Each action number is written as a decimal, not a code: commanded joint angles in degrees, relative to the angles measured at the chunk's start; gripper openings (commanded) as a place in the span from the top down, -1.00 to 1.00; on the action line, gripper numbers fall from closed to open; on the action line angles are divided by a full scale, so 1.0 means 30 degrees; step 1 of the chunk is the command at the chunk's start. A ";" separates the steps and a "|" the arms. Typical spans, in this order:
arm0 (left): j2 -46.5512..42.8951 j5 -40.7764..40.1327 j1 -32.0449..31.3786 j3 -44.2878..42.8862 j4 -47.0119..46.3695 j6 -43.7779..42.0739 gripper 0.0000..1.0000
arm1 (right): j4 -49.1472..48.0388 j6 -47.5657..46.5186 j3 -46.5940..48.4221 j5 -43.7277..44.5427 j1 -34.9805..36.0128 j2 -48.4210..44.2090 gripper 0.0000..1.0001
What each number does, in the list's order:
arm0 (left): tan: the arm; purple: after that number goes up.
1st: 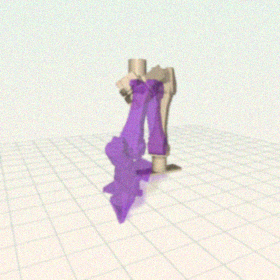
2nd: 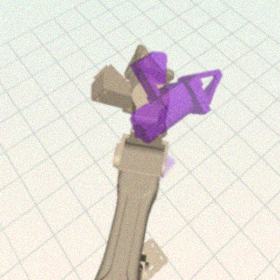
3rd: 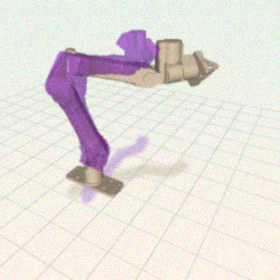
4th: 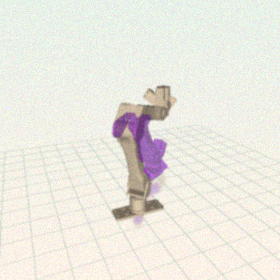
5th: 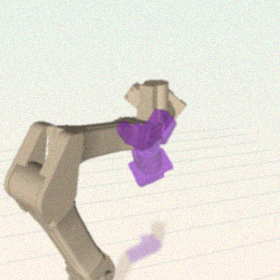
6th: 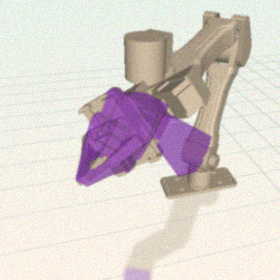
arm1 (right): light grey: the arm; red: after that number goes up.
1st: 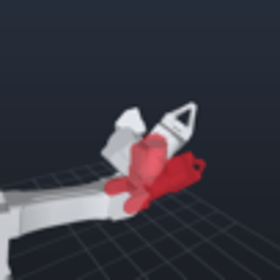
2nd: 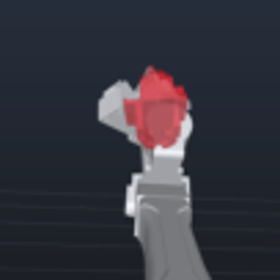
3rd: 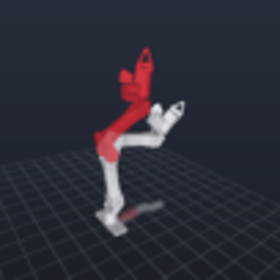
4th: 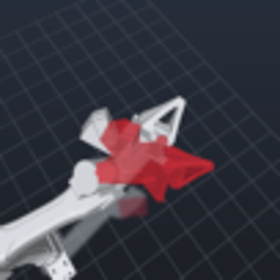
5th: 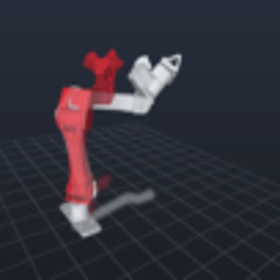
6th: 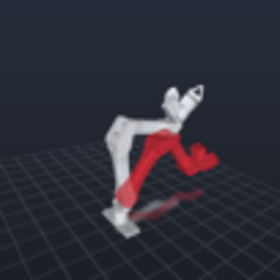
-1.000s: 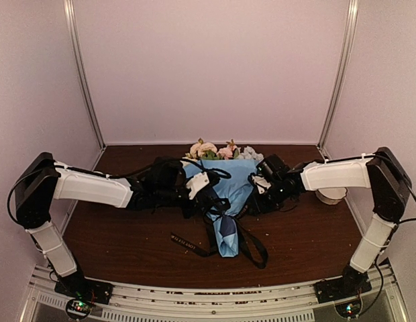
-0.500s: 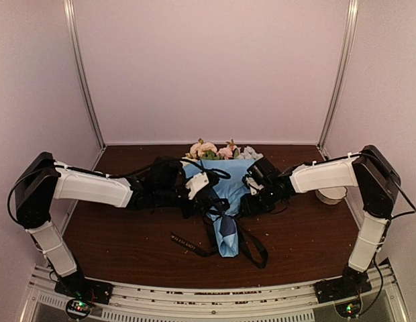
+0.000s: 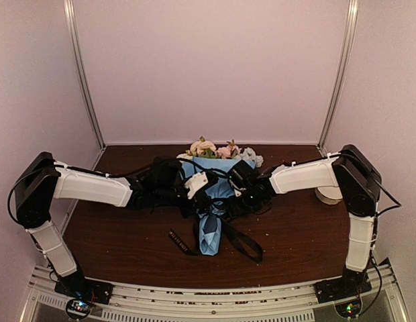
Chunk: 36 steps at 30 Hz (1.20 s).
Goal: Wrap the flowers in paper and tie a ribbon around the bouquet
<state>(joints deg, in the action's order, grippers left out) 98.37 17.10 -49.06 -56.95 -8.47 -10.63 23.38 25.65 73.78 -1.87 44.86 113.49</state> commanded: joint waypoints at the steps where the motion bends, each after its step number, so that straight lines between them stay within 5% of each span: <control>1: -0.0240 -0.0105 0.0224 -0.0135 -0.0229 -0.0264 1.00 | 0.1455 -0.0053 -0.0280 0.1940 0.0278 0.0519 -0.28; 5: -0.0266 -0.0105 0.0263 -0.0119 -0.0232 -0.0235 1.00 | 0.1370 -0.0067 -0.0861 0.2089 0.0083 0.0852 0.09; 6: -0.0390 -0.0105 0.0268 -0.0026 -0.0214 -0.0234 1.00 | 0.0997 0.0013 -0.1796 0.2182 -0.0303 0.0480 0.36; 13: -0.0592 -0.0198 0.0327 0.0203 -0.0292 -0.0249 1.00 | -0.0220 0.0051 -0.4127 0.1305 -0.1240 -0.1811 1.00; 26: -0.0707 0.0371 0.0354 0.0112 -0.0535 -0.0123 1.00 | 0.0116 -0.1836 -0.5596 0.1928 -0.6647 -0.8263 1.00; 31: -0.0654 0.0892 0.0152 0.0425 -0.1954 0.0278 1.00 | 0.1964 -0.4064 -0.0099 0.1383 -0.6656 -0.9137 1.00; 36: -0.0682 0.0872 -0.0199 0.0927 -0.2829 0.0663 1.00 | 0.3639 -0.4789 0.7878 0.0035 -0.2996 -0.6338 1.00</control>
<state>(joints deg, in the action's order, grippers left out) 98.02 18.50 -48.75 -55.79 -11.70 -9.91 30.06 15.25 82.65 1.85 27.18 89.32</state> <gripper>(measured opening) 0.016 0.007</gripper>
